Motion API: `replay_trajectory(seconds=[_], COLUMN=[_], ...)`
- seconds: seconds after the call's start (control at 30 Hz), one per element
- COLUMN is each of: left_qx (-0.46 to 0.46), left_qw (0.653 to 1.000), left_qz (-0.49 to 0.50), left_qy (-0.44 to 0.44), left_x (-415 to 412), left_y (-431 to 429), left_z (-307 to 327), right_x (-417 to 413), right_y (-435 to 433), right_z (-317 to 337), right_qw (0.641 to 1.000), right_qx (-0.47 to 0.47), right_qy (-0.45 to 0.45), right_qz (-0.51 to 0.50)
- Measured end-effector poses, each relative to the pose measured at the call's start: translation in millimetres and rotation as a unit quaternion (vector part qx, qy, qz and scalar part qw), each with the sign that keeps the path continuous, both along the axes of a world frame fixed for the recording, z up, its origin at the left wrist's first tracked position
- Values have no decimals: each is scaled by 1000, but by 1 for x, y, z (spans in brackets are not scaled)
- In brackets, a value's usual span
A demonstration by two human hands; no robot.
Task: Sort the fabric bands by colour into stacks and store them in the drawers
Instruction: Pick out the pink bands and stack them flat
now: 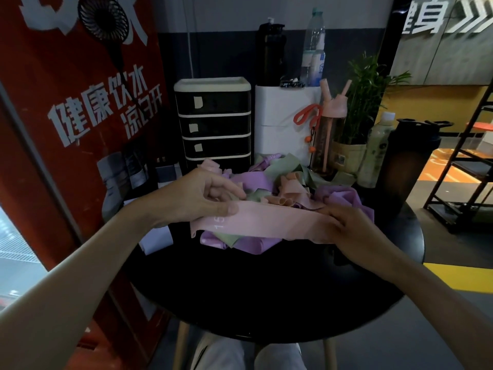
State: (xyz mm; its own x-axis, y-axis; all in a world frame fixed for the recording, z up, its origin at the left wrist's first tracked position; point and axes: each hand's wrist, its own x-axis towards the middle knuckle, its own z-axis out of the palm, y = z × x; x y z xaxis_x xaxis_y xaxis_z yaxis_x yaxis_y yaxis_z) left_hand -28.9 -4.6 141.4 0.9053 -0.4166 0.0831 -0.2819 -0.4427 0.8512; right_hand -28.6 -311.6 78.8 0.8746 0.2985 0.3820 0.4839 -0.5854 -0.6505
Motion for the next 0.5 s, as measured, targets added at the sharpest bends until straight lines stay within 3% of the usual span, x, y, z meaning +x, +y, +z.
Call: replay_trajectory(seconds=[0.13, 0.3, 0.5], left_qx=[6, 27, 26], left_qw=[999, 997, 991], left_qz=[30, 45, 91], left_qy=[18, 55, 92], left_x=[-9, -21, -29], left_y=[8, 17, 26], left_z=[-25, -56, -79], right_x=[-6, -19, -23], right_y=[-20, -26, -38], right_z=[-11, -15, -25], right_qw=[998, 997, 988], right_qx=[-33, 0, -7], right_qy=[44, 81, 128], right_qz=[-4, -14, -83])
